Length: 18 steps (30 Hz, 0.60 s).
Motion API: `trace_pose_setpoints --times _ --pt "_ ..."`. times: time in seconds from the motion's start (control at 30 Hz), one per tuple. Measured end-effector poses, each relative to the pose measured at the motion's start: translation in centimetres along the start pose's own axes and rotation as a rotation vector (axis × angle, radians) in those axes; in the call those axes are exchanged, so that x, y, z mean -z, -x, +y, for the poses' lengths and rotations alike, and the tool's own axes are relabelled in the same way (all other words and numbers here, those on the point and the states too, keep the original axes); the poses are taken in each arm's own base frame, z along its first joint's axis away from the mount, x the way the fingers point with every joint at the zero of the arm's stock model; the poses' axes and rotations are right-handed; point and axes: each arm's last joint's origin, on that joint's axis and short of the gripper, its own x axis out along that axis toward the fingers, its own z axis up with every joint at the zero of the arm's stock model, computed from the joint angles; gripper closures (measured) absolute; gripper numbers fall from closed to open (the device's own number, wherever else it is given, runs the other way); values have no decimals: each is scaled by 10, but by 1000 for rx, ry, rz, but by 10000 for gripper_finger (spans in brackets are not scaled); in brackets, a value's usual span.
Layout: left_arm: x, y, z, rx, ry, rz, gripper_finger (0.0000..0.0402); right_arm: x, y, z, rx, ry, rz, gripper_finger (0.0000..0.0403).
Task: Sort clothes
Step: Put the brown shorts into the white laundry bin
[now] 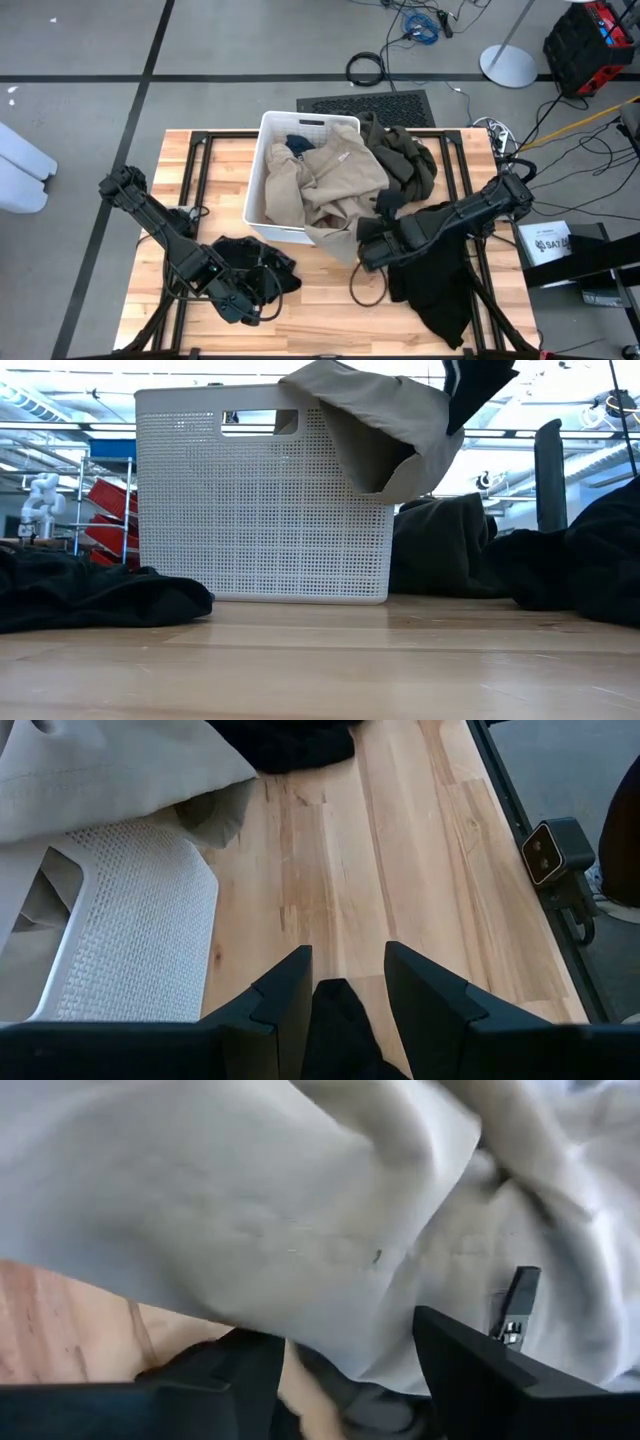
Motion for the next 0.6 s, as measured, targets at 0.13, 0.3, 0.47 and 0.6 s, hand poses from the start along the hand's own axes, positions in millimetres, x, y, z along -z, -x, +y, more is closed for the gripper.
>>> trace_pose_setpoints --times 0.13,0.3,0.47,0.6 --pt "0 0 0 0 0 0 265 -1 -7 -6 1 -17 32 254" --pt "0 0 0 -2 -3 4 265 -2 -10 -11 41 -4 36 387" --pt "0 0 0 -1 -2 4 265 -5 -1 -22 208 20 -34 401" --pt "1 1 -2 5 -6 3 265 -17 23 -40 394 5 -185 402"
